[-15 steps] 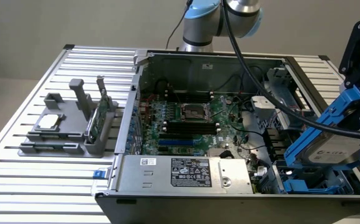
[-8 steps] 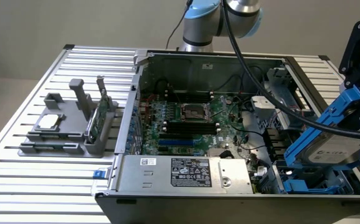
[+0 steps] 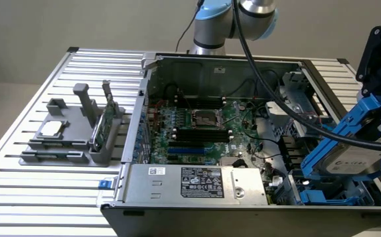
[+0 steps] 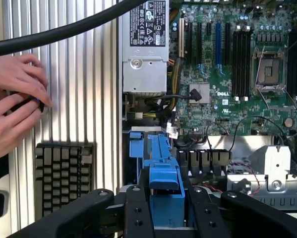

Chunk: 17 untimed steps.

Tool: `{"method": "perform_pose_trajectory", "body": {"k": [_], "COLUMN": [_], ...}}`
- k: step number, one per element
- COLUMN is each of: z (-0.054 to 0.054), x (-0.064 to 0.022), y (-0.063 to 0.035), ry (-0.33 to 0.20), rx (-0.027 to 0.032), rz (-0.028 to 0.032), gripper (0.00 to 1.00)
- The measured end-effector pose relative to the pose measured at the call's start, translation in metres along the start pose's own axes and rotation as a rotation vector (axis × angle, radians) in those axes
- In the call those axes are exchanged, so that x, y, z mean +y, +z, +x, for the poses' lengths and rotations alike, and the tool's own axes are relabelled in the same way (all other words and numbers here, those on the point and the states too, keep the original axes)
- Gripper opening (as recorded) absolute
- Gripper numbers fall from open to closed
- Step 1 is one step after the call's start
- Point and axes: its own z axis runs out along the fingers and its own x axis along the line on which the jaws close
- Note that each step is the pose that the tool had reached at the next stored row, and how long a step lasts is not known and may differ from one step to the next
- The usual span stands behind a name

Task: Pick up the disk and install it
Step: 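Insert the disk into the insertion slot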

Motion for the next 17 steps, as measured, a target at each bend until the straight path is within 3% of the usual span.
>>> {"method": "perform_pose_trajectory", "body": {"k": [4,10,17], "z": [0.000,0.000,0.000], "x": [0.0006,0.0025,0.0022], "y": [0.0009,0.0107,0.0223], "ry": [0.000,0.000,0.000], "rx": [0.0028,0.0027,0.0025], "rz": [0.0012,0.0049,0.0139], "gripper": [0.33,0.33,0.33]}}
